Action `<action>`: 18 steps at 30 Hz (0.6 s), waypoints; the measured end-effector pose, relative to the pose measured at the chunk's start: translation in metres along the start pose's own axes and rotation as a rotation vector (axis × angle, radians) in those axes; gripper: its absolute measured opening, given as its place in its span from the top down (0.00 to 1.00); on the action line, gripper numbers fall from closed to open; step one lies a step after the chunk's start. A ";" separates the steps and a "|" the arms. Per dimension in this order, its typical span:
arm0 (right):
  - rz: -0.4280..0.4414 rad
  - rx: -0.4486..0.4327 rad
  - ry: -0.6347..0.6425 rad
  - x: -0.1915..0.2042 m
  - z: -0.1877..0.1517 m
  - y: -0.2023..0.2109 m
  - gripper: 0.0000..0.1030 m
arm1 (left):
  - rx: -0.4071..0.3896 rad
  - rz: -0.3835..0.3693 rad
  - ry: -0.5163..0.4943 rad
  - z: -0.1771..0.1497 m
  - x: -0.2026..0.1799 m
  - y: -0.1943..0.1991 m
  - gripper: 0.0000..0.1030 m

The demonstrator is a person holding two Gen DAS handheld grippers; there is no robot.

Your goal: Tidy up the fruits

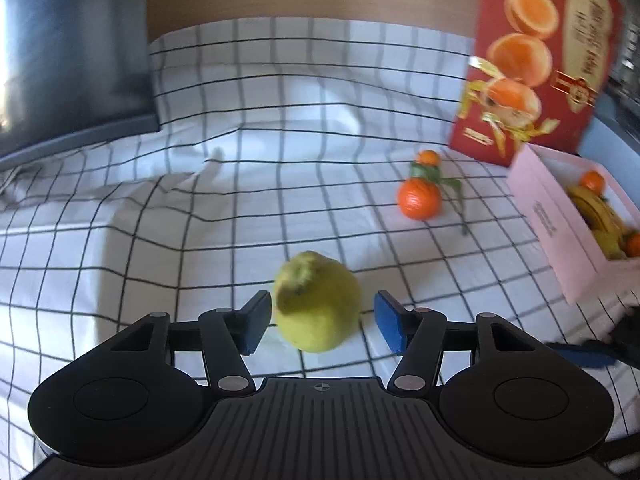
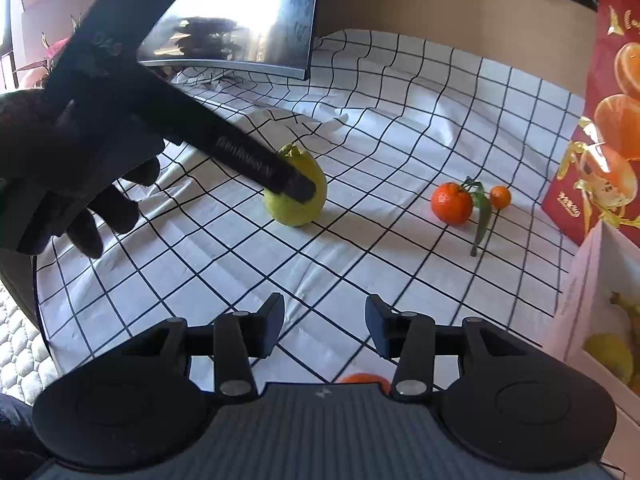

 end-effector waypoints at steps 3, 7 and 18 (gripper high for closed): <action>-0.023 -0.002 -0.012 -0.006 -0.006 0.008 0.51 | 0.014 0.000 0.024 0.002 0.005 -0.013 0.39; -0.062 0.019 -0.039 -0.015 -0.021 0.016 0.48 | 0.037 0.006 0.038 0.002 0.010 -0.033 0.38; -0.110 0.077 -0.173 -0.039 -0.059 0.026 0.39 | 0.032 -0.010 0.043 -0.003 0.012 -0.037 0.38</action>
Point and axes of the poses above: each gripper's, at about its wrist camera, not at the fingertips, and y roughly against the way its jaws point, x to its left, z to its top, the point moved 6 cm from there along -y, roughly the way its jaws point, and after that the axes turned 10 degrees about -z, right-handed, at the moved point
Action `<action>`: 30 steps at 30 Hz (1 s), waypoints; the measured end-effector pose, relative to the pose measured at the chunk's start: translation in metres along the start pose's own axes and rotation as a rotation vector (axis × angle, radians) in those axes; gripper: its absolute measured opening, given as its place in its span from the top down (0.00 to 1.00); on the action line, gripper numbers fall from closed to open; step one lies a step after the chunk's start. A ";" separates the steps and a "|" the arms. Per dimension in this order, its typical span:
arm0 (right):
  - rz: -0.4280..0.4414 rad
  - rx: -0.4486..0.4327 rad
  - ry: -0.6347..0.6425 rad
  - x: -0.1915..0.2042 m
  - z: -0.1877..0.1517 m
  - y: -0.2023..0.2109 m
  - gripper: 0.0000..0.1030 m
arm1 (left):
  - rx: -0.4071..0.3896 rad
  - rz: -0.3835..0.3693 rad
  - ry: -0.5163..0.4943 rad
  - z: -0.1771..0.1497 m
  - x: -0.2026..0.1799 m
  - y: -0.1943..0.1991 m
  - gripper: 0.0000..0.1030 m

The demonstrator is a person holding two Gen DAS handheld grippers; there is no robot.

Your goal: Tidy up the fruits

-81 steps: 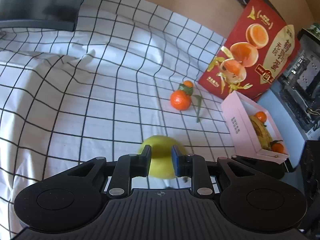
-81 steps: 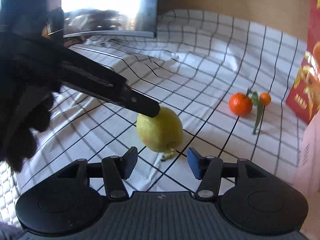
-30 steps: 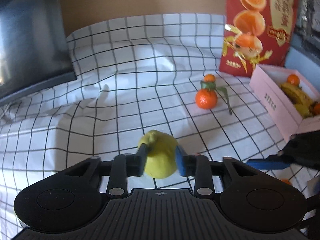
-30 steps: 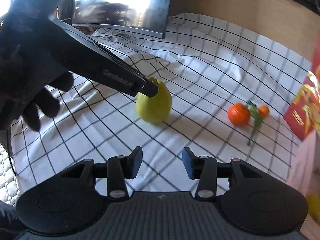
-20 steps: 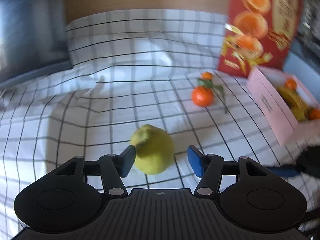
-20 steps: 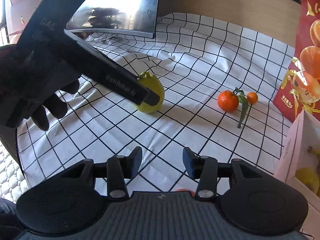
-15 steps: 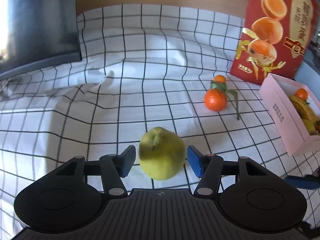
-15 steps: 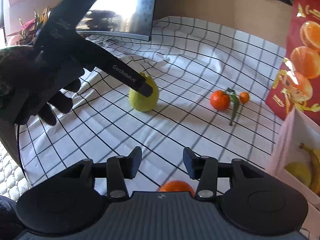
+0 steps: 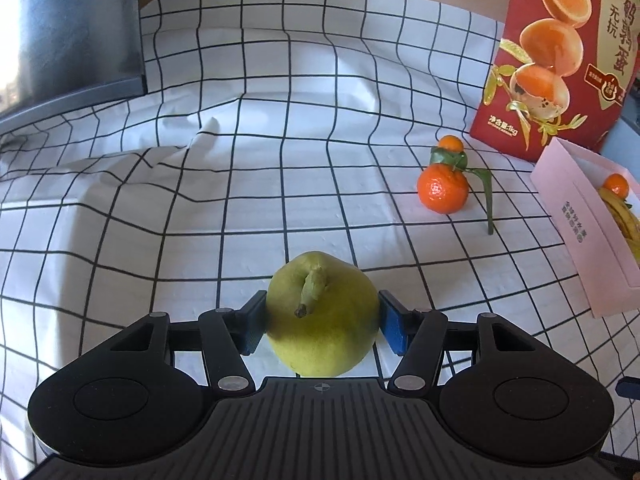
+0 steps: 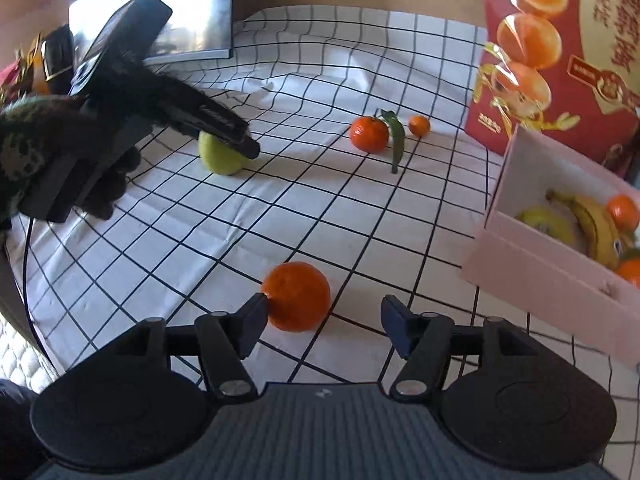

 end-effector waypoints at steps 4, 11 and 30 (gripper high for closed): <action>0.013 0.003 -0.006 0.003 0.000 -0.003 0.39 | -0.002 -0.011 -0.007 -0.005 -0.002 0.004 0.39; 0.037 -0.010 0.028 0.018 0.004 -0.013 0.39 | 0.031 -0.049 -0.060 -0.015 -0.024 0.021 0.39; -0.206 -0.232 -0.149 -0.091 0.018 0.079 0.60 | -0.036 -0.379 -0.453 0.069 -0.260 0.037 0.38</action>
Point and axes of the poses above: each gripper's, at about its wrist camera, not at the fingertips, and y roughly against the way its jaws point, x to its left, z to its top, the point moved 6 cm from there along -y, roughly the way its jaws point, and after that the axes turned 10 degrees about -z, right-handed, at the moved point
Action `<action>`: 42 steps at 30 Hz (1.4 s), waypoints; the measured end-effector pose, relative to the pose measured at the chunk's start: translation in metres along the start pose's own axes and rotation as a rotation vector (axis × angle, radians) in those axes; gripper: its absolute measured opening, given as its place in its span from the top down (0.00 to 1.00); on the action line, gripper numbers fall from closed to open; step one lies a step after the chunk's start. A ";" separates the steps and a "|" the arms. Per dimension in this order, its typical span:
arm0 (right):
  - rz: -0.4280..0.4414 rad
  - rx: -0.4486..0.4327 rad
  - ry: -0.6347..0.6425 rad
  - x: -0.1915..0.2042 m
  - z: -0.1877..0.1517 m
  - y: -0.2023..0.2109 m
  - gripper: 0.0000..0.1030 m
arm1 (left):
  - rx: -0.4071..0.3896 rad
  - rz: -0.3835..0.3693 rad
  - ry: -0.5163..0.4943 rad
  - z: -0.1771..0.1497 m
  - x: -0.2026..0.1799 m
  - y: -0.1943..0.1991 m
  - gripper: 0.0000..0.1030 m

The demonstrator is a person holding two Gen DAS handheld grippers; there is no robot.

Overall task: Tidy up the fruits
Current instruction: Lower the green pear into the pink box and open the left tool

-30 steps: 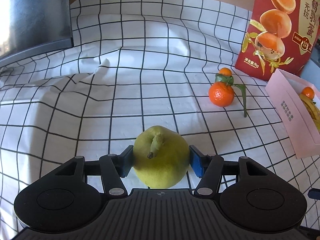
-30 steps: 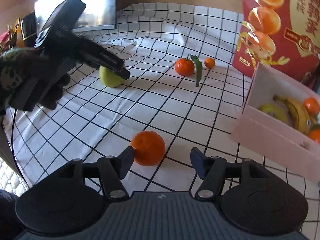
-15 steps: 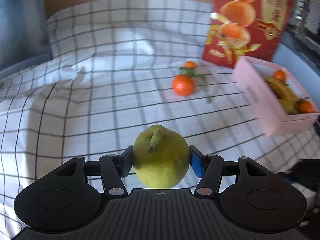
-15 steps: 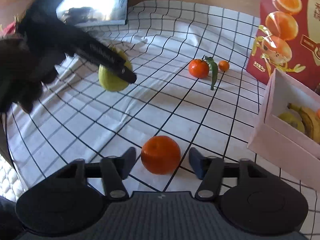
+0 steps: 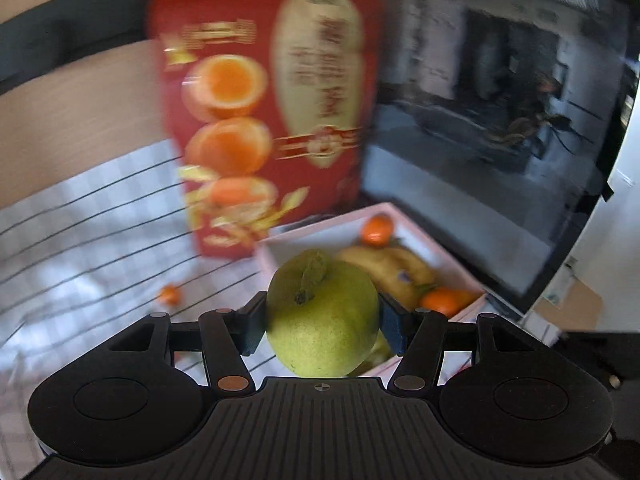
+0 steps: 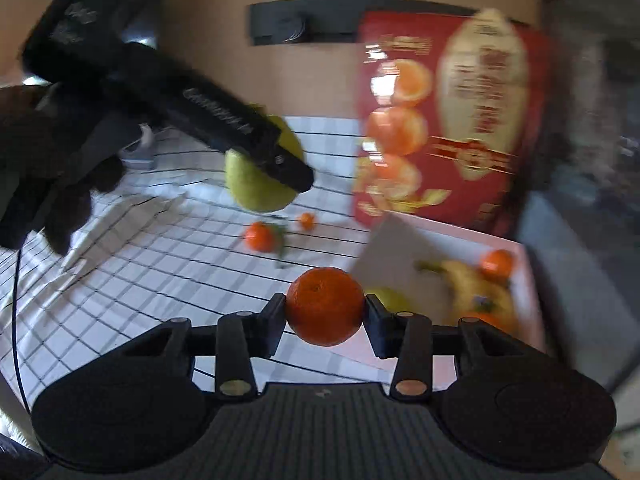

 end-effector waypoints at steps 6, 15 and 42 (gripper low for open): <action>-0.112 0.053 -0.097 -0.038 -0.035 0.014 0.60 | 0.171 -0.058 0.033 0.015 -0.007 -0.087 0.39; -0.193 0.113 -0.199 -0.067 -0.070 0.025 0.60 | 0.310 -0.026 -0.032 0.006 0.006 -0.153 0.39; -0.136 0.193 -0.194 -0.050 -0.092 -0.004 0.60 | 0.392 0.156 -0.081 -0.010 0.015 -0.178 0.39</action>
Point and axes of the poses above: each gripper's, at about its wrist camera, not at the fingertips, and y roughly against the way its jaws point, x to its left, z to its top, the point moved 6 cm from there along -y, roughly the way its jaws point, and after that the axes turned 10 degrees about -z, right-handed, at the moved point
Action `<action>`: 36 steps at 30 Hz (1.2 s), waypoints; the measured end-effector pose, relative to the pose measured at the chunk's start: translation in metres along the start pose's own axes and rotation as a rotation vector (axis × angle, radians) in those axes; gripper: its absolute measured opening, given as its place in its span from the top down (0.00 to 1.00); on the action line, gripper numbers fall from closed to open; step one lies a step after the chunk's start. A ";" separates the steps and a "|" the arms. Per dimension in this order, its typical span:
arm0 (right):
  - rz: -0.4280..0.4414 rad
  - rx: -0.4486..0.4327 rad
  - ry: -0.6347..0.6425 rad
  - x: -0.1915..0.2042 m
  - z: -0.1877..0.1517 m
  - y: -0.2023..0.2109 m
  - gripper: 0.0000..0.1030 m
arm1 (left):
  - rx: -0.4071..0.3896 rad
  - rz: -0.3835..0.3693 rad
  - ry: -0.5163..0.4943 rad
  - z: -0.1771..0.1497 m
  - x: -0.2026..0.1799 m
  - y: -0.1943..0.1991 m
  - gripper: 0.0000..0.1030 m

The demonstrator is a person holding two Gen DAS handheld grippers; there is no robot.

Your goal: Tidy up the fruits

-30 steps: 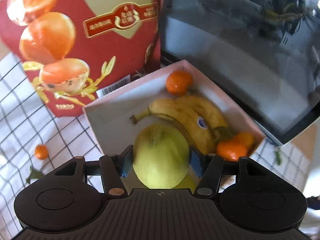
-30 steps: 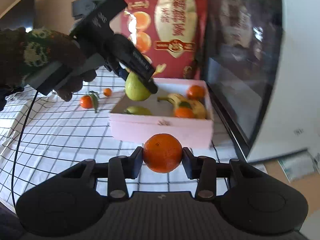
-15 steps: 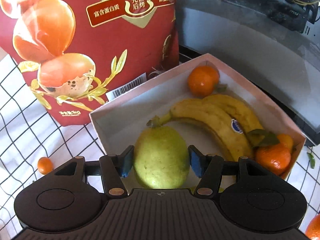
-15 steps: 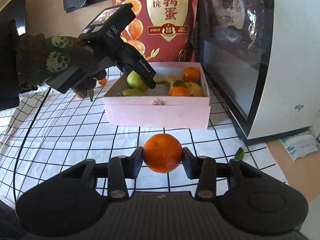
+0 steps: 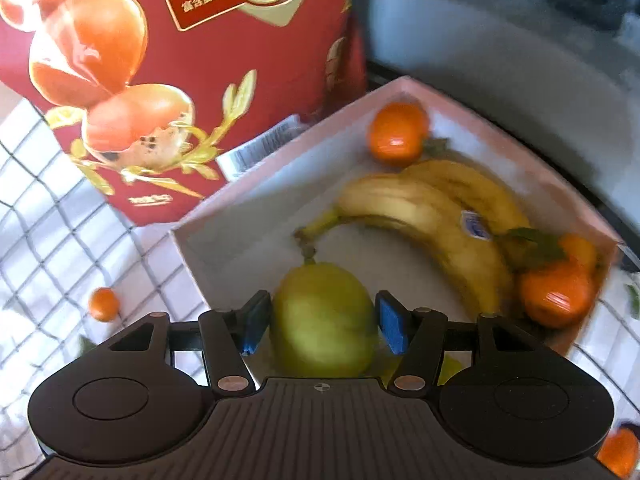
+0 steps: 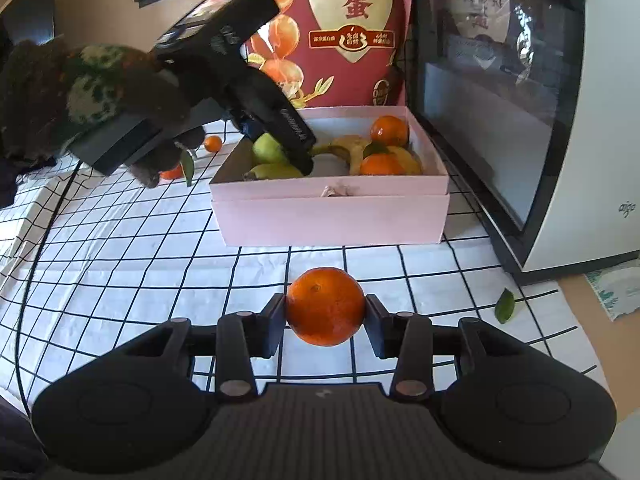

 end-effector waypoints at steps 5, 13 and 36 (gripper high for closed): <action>0.006 -0.004 0.010 0.003 -0.001 0.001 0.60 | 0.107 0.028 0.040 0.012 -0.001 -0.006 0.39; -0.024 -0.020 -0.024 -0.012 -0.004 0.006 0.60 | -0.004 -0.055 0.111 0.005 0.011 0.012 0.42; 0.215 -0.010 0.057 0.031 0.199 -0.084 0.57 | -0.470 -0.214 0.547 -0.190 0.075 0.159 0.46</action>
Point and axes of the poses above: each gripper's, at about its wrist camera, not at the fingertips, and y roughly against the way its jaws point, x to its left, z to its top, the point moved 6 cm from there along -y, roughly the way its jaws point, and after that the axes turned 10 degrees about -z, right-handed, at the moved point
